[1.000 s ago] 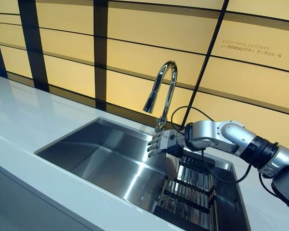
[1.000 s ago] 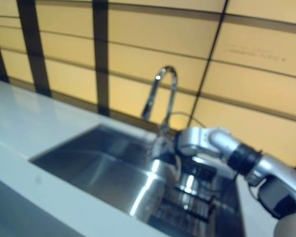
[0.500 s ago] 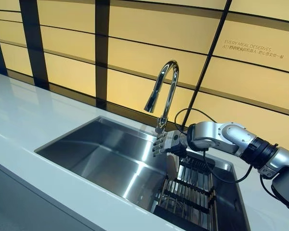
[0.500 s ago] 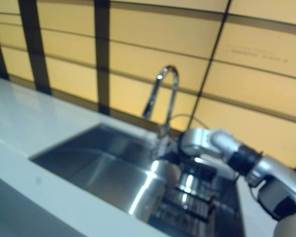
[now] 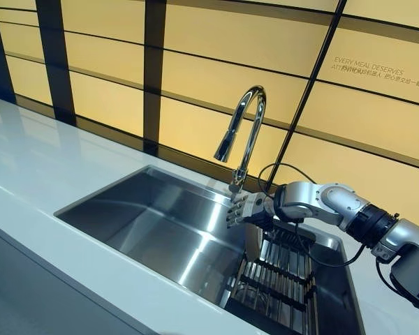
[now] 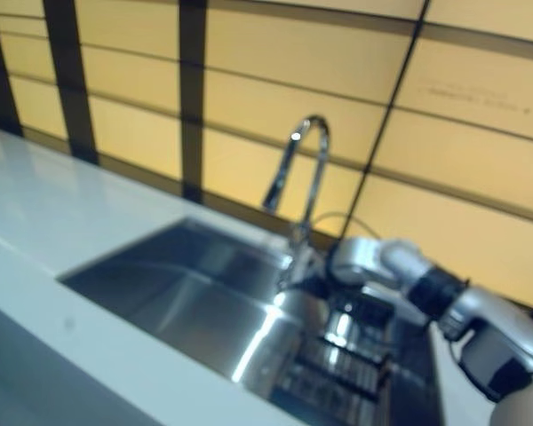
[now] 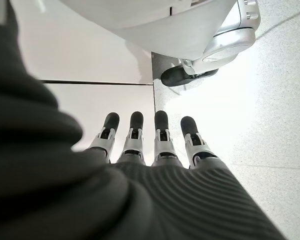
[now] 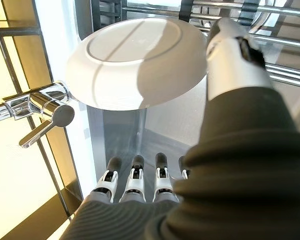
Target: Take plates into dishwasher
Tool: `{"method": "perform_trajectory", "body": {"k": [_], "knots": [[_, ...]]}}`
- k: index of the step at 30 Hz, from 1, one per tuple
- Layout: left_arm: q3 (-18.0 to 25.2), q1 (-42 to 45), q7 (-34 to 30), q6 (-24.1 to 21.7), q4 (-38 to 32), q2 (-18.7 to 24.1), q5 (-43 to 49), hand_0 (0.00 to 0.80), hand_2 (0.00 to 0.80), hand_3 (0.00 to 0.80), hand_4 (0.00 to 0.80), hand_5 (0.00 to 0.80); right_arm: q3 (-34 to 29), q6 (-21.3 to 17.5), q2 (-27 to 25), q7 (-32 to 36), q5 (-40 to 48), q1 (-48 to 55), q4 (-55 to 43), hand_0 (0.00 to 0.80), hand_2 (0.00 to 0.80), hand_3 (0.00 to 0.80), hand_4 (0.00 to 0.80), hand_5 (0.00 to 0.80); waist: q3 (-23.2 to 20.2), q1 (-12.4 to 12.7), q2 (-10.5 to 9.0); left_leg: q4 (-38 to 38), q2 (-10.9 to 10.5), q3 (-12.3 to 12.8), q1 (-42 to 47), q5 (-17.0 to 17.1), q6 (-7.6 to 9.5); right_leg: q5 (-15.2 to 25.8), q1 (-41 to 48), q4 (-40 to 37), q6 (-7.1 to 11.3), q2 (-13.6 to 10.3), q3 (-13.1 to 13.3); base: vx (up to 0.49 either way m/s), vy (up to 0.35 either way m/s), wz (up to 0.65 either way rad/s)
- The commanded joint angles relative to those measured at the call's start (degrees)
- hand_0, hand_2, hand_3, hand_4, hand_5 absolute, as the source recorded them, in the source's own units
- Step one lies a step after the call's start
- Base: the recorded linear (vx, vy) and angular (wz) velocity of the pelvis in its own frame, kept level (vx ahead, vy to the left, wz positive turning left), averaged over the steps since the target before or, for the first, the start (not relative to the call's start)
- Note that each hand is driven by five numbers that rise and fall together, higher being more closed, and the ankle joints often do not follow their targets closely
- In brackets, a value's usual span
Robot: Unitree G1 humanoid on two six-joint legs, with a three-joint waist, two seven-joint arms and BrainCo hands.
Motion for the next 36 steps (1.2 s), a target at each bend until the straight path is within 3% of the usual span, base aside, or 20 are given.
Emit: {"method": "perform_trajectory", "body": {"k": [1, 16, 36], "knots": [[-2.72, -0.52, -0.85, 0.24, 1.66, 1.32, 3.24, 0.0, 0.0, 0.0, 0.0, 0.0, 1.67, 3.32, -1.74, -2.45, -0.97, -1.66, 1.86, 0.0, 0.0, 0.0, 0.0, 0.0, 1.31, 2.01, -1.88, -0.25, -1.31, 2.56, -0.23, -2.48, 1.24, -4.06, 3.83, 0.33, 3.27, -0.33, -2.04, 0.0, 0.0, 0.0], [-3.31, 0.42, -2.0, 1.81, -1.96, 2.29, 3.83, 0.0, 0.0, 0.0, 0.0, 0.0, 0.51, 4.45, -1.59, -4.22, -3.77, -0.77, 2.93, 0.0, 0.0, 0.0, 0.0, 0.0, 2.29, 2.48, -1.35, -0.25, -1.13, 2.25, -0.13, -2.36, 1.31, -3.79, 3.72, 0.36, 3.26, -0.15, -1.92, 0.001, -0.001, 0.0], [-3.13, 0.41, -1.8, 0.02, -1.32, 3.47, 4.95, 0.0, 0.0, 0.0, 0.0, 0.0, 0.56, 6.28, -1.38, -5.53, -4.23, -0.39, 5.13, 0.0, 0.0, 0.0, 0.0, 0.0, 3.43, 3.3, -1.74, -0.25, -0.83, 1.34, -1.08, -1.9, 0.92, -3.62, 3.07, 0.15, 3.04, 0.6, -2.13, 0.018, -0.023, 0.02]]}}
